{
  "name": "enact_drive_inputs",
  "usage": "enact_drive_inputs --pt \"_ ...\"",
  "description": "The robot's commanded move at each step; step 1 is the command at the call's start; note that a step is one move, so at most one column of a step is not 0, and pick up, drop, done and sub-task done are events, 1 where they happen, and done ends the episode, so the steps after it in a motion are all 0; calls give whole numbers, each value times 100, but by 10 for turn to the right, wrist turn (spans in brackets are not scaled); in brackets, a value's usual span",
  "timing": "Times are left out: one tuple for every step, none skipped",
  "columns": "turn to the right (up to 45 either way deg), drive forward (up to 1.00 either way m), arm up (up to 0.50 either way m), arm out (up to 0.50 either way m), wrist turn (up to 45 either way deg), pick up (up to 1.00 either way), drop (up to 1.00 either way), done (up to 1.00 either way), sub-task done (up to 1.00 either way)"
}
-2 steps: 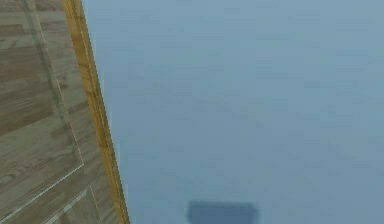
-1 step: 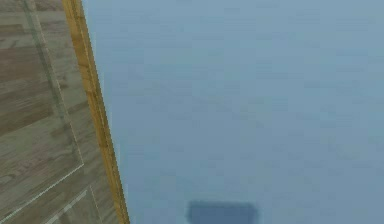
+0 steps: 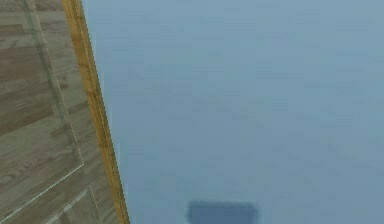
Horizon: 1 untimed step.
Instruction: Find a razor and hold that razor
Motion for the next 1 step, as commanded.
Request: enact_drive_inputs --pt "0 0 0 12 0 0 0 0 0"
